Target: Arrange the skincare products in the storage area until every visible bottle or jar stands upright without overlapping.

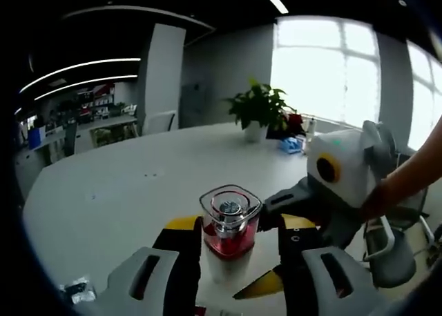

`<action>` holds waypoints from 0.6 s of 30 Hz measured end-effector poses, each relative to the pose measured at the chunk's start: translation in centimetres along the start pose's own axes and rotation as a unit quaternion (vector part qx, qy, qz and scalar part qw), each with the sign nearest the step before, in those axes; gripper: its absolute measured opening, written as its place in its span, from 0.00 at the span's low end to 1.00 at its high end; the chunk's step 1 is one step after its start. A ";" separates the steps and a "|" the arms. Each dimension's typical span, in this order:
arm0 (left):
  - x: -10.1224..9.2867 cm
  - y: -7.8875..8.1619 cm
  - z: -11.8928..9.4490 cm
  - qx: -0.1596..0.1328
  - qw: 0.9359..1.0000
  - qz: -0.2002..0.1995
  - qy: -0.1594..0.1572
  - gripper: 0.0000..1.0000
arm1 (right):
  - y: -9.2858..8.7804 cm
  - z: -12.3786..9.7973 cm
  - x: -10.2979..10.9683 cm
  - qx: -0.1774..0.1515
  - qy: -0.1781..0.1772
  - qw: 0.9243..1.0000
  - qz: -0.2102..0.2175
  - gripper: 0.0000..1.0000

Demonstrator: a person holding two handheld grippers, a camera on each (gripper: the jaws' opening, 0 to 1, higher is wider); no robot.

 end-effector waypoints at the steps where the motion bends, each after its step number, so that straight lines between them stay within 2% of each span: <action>1: 0.0 0.0 -0.3 0.001 1.000 -0.004 -0.001 0.44 | 0.1 -0.1 0.1 -0.004 -0.002 1.000 -0.005 0.46; 3: 0.0 -0.1 -1.0 -0.001 1.000 -0.012 -0.008 0.48 | 0.0 -0.4 0.5 -0.007 -0.010 1.000 0.006 0.50; 5: -0.2 -0.1 -1.8 0.004 1.000 -0.023 -0.017 0.56 | -0.1 -0.8 0.9 0.008 -0.023 1.000 0.015 0.53; 7: -0.2 -0.1 -2.8 0.005 1.000 -0.020 -0.023 0.61 | -0.2 -1.2 1.6 0.008 -0.028 0.999 0.015 0.52; 11: 0.0 -0.3 -4.6 0.002 0.999 -0.029 -0.023 0.67 | -0.2 -1.9 2.7 0.013 -0.041 0.999 0.024 0.54; 18: 0.4 -0.7 -9.2 0.001 0.999 -0.036 -0.021 0.72 | -0.7 -3.0 4.9 0.016 -0.067 0.997 0.046 0.59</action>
Point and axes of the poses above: the point that each gripper's makers call its tool centre point, and the gripper's own axes: z roughly forward along the fingers, x roughly to its left, y roughly out of its top, the point moved 9 cm from there along -z, roughly backward along the fingers, and after that the axes turned 7 degrees about -x, right-handed, at the moved point
